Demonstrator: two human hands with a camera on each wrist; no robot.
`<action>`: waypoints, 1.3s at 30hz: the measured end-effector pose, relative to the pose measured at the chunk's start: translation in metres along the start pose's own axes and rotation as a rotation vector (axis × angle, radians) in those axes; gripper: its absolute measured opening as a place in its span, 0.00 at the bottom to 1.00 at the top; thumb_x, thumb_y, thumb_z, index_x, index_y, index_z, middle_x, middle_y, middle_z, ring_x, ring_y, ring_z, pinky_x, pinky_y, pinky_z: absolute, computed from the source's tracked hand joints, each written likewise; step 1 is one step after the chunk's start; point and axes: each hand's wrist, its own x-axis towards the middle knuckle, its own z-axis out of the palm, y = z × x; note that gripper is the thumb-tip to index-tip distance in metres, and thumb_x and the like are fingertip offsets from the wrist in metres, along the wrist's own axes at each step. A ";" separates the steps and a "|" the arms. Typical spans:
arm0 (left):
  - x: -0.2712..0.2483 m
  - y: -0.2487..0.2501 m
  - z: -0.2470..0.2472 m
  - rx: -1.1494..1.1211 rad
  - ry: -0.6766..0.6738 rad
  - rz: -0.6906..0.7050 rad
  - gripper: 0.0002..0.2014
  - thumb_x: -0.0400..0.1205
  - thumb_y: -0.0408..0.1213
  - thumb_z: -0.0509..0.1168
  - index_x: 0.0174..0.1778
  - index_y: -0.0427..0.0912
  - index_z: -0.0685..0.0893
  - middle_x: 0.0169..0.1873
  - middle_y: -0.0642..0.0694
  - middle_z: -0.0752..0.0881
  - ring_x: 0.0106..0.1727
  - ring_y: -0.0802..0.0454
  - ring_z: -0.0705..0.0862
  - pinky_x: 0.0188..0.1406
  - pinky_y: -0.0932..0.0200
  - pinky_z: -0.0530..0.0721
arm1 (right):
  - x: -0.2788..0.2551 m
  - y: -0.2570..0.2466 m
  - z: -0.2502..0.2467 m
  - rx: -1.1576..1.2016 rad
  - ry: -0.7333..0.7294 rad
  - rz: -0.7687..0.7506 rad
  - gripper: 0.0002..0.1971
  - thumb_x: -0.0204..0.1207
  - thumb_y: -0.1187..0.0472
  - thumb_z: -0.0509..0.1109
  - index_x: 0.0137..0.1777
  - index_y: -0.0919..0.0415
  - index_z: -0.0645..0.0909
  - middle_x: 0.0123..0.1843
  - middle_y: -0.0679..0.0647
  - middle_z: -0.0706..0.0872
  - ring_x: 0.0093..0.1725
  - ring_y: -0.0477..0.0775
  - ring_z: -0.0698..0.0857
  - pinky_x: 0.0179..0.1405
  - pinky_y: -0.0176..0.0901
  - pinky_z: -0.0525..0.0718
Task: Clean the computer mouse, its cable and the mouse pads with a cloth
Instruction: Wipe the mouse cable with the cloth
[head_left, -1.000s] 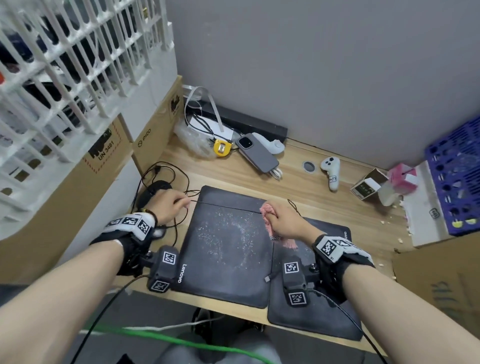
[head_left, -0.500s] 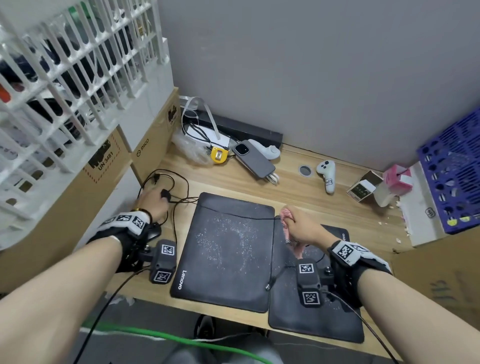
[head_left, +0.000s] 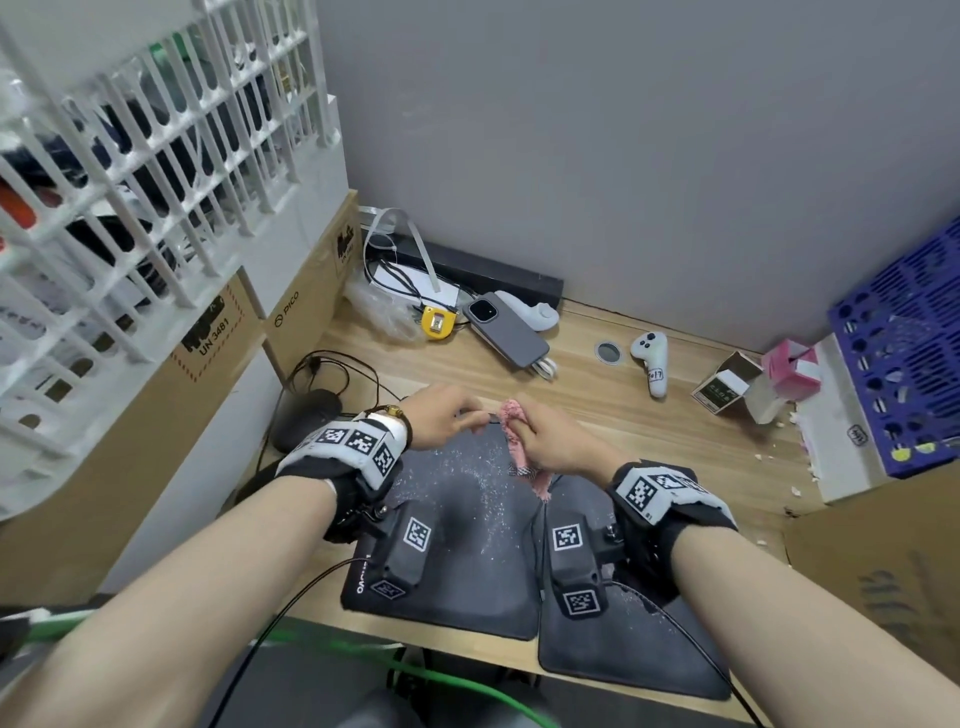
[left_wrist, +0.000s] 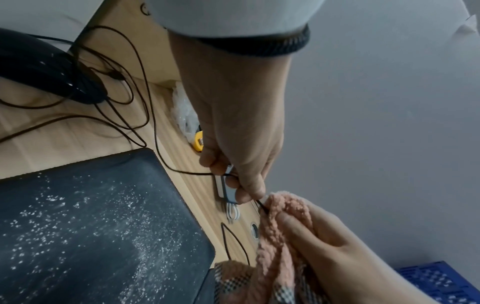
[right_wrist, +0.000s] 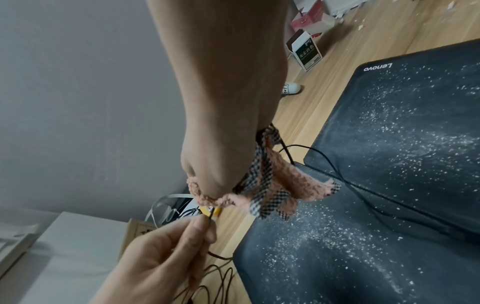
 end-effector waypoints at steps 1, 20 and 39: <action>-0.001 -0.002 -0.001 0.026 0.011 0.005 0.14 0.86 0.47 0.59 0.35 0.52 0.81 0.32 0.51 0.82 0.34 0.50 0.79 0.38 0.56 0.73 | -0.001 0.001 0.001 -0.008 -0.010 -0.001 0.07 0.86 0.61 0.55 0.46 0.57 0.71 0.39 0.53 0.79 0.40 0.58 0.79 0.41 0.49 0.74; -0.065 -0.091 -0.038 0.114 0.286 -0.454 0.16 0.86 0.41 0.59 0.38 0.41 0.88 0.42 0.44 0.88 0.47 0.43 0.85 0.44 0.57 0.77 | -0.018 0.034 -0.029 -0.194 0.044 0.141 0.13 0.84 0.66 0.55 0.37 0.55 0.68 0.38 0.56 0.81 0.41 0.61 0.81 0.35 0.45 0.76; -0.011 0.011 -0.039 -0.270 -0.103 -0.031 0.19 0.89 0.48 0.51 0.73 0.48 0.74 0.55 0.53 0.86 0.24 0.62 0.76 0.26 0.68 0.77 | 0.000 -0.014 -0.030 -0.056 0.164 0.028 0.09 0.85 0.66 0.53 0.57 0.68 0.73 0.47 0.58 0.80 0.45 0.57 0.77 0.40 0.47 0.69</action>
